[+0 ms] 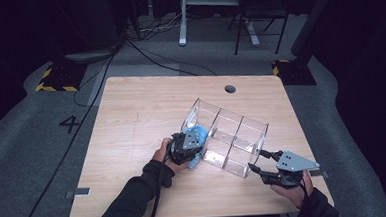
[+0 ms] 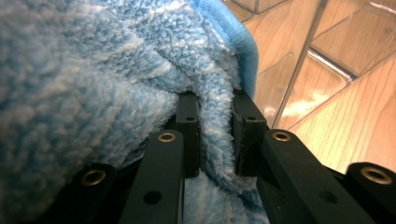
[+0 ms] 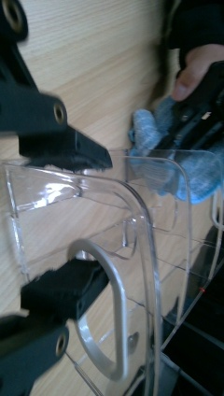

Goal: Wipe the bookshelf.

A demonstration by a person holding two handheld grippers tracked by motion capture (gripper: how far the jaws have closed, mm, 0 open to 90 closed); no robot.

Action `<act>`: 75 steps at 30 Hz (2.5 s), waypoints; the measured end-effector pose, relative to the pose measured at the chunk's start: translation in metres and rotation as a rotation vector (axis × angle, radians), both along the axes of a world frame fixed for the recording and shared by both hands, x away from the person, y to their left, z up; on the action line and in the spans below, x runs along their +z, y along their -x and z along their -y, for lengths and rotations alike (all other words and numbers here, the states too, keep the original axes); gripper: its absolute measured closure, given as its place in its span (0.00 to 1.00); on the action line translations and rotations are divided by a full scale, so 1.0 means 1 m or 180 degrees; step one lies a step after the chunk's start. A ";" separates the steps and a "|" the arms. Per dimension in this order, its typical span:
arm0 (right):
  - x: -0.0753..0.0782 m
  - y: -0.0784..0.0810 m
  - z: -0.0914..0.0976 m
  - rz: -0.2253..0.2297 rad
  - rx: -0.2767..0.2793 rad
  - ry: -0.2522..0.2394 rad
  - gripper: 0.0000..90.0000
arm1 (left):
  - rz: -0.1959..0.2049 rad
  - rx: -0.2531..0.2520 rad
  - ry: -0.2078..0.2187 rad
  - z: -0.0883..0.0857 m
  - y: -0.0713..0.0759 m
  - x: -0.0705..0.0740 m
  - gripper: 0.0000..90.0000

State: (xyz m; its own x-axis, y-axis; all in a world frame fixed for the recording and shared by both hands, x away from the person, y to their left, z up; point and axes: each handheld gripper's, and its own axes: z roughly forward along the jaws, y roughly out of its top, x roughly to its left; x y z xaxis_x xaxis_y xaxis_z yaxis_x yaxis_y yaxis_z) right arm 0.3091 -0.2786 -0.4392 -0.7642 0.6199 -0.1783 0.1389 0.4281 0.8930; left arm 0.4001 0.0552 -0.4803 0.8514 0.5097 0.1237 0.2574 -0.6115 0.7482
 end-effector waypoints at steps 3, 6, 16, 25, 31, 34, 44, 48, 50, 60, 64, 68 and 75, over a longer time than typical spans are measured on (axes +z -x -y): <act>0.000 -0.004 0.000 -0.0048 0.0041 -0.0048 0.51 | -0.0041 -0.0033 0.0081 -0.002 -0.001 0.001 0.85; 0.000 -0.006 0.000 -0.0063 0.0070 -0.0058 0.51 | 0.0003 -0.0032 0.0196 -0.003 -0.001 0.006 0.85; -0.002 -0.004 -0.001 -0.0041 0.0046 -0.0083 0.51 | 0.0143 0.0044 0.0884 -0.012 -0.006 0.040 0.85; -0.002 -0.003 -0.002 0.0002 0.0048 -0.0052 0.50 | -0.0128 0.0093 0.0733 -0.006 -0.013 0.008 0.85; -0.002 -0.003 -0.003 0.0005 0.0044 -0.0041 0.50 | -0.0187 0.0198 0.0530 0.002 -0.015 -0.006 0.85; -0.002 -0.002 -0.003 0.0010 0.0036 -0.0032 0.50 | -0.0280 0.0174 0.0521 0.002 -0.017 -0.005 0.85; -0.003 -0.002 -0.005 0.0045 0.0066 0.0006 0.50 | -0.0109 -0.0033 0.0681 -0.013 -0.004 0.041 0.84; -0.003 -0.002 -0.005 0.0047 0.0061 0.0006 0.50 | 0.0048 -0.0071 0.0937 -0.020 0.004 0.057 0.84; -0.003 -0.001 -0.005 0.0048 0.0055 0.0006 0.50 | 0.0122 -0.0070 0.0848 -0.019 0.006 0.059 0.84; -0.004 -0.001 -0.007 0.0062 0.0055 0.0014 0.50 | 0.0154 0.0115 0.0389 -0.007 -0.008 0.032 0.84; -0.004 -0.001 -0.007 0.0060 0.0059 0.0019 0.50 | 0.0074 0.0106 0.0140 0.008 -0.011 0.007 0.84; -0.004 -0.001 -0.007 0.0062 0.0060 0.0017 0.50 | -0.0015 0.0104 0.0205 0.007 -0.015 0.000 0.84; -0.004 0.000 -0.008 0.0061 0.0049 0.0027 0.50 | -0.0243 -0.0060 0.0038 0.006 -0.020 0.004 0.85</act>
State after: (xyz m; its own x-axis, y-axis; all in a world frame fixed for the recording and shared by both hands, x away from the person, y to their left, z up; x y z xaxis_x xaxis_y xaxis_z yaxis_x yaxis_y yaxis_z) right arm 0.3094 -0.2708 -0.4435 -0.7700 0.6065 -0.1981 0.1152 0.4376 0.8918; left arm 0.4199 0.0496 -0.4767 0.8676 0.4945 0.0520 0.3025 -0.6080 0.7341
